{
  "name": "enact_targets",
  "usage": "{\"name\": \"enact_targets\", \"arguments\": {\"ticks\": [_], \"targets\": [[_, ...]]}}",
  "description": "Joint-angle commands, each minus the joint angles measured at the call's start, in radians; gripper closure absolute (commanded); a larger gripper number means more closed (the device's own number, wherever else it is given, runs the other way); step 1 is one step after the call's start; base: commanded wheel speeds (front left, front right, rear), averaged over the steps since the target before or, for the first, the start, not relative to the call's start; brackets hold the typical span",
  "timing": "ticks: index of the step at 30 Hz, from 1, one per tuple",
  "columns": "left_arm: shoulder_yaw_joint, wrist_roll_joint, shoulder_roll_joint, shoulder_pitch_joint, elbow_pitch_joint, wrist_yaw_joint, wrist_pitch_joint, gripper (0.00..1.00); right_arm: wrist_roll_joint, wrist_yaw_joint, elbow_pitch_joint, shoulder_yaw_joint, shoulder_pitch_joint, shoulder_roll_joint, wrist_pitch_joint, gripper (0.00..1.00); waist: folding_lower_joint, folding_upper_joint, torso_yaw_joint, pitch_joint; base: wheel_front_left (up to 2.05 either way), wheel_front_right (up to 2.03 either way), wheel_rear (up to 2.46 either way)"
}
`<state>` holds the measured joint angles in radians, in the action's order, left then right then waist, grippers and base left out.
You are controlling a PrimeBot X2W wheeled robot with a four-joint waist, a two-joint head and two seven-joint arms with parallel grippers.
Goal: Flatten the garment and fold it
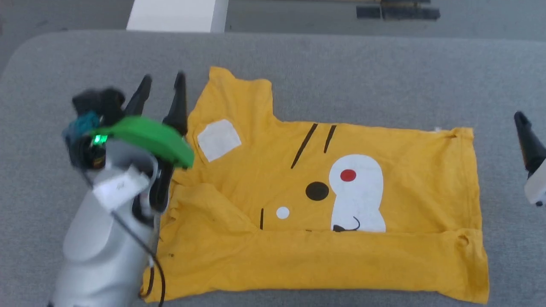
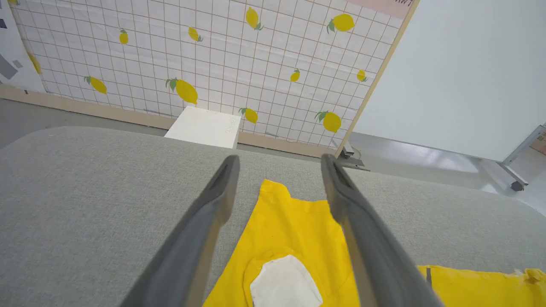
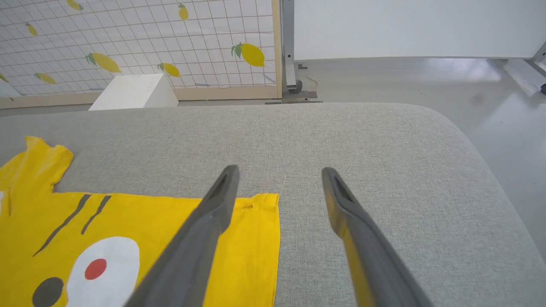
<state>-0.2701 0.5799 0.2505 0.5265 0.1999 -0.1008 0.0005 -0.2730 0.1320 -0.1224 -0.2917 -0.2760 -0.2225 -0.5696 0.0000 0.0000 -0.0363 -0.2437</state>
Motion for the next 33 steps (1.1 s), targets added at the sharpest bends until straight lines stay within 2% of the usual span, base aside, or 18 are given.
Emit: {"name": "enact_targets", "arguments": {"ticks": [1,5,10,17,20,29,30,32,33], "targets": [[-0.012,-0.010,-0.005,0.069,0.042,0.019,0.012,0.00,-0.003,-0.001,-0.006,0.002,-0.026,-0.008,0.006,0.00,0.0000,0.0000,-0.001,-0.099,0.00,0.00,0.00],[-0.033,-0.014,-0.022,0.251,0.192,0.048,0.061,0.00,-0.013,-0.001,-0.021,0.021,-0.061,-0.018,-0.005,0.00,0.0000,0.0000,0.011,-0.174,0.00,0.00,0.00],[-0.049,-0.017,-0.010,0.445,0.378,0.056,0.190,0.00,-0.023,-0.001,-0.042,0.058,-0.086,-0.026,-0.009,0.00,0.0000,0.0000,0.039,-0.228,0.00,0.00,0.00],[-0.095,0.004,-0.011,0.643,0.564,0.065,0.505,0.00,-0.024,-0.001,-0.089,0.073,-0.084,-0.038,-0.023,0.00,0.0000,0.0000,0.067,-0.283,0.00,0.00,0.00],[-0.130,-0.010,-0.003,0.678,0.618,0.053,0.629,0.00,-0.025,-0.001,-0.108,0.065,-0.078,-0.040,-0.030,0.00,0.0000,0.0000,0.076,-0.296,0.00,0.00,0.00],[-0.183,-0.012,-0.011,0.628,0.704,0.003,0.856,0.00,-0.026,-0.001,-0.144,0.044,-0.060,-0.038,-0.044,0.00,0.0000,0.0000,0.078,-0.320,0.00,0.00,0.00],[-0.177,0.002,-0.017,0.618,0.706,-0.001,0.874,0.31,-0.027,-0.001,-0.148,0.041,-0.059,-0.037,-0.047,0.00,0.0000,0.0000,0.075,-0.322,0.00,0.00,0.00],[-0.167,0.017,-0.021,0.604,0.692,0.001,0.863,1.00,-0.027,-0.001,-0.152,0.040,-0.058,-0.037,-0.052,0.00,0.0000,0.0000,0.070,-0.324,0.00,0.00,0.00],[-0.164,0.022,-0.022,0.598,0.686,0.004,0.860,1.00,-0.028,-0.001,-0.154,0.041,-0.057,-0.038,-0.054,0.00,0.0000,0.0000,0.068,-0.325,0.00,0.00,0.00]]}}
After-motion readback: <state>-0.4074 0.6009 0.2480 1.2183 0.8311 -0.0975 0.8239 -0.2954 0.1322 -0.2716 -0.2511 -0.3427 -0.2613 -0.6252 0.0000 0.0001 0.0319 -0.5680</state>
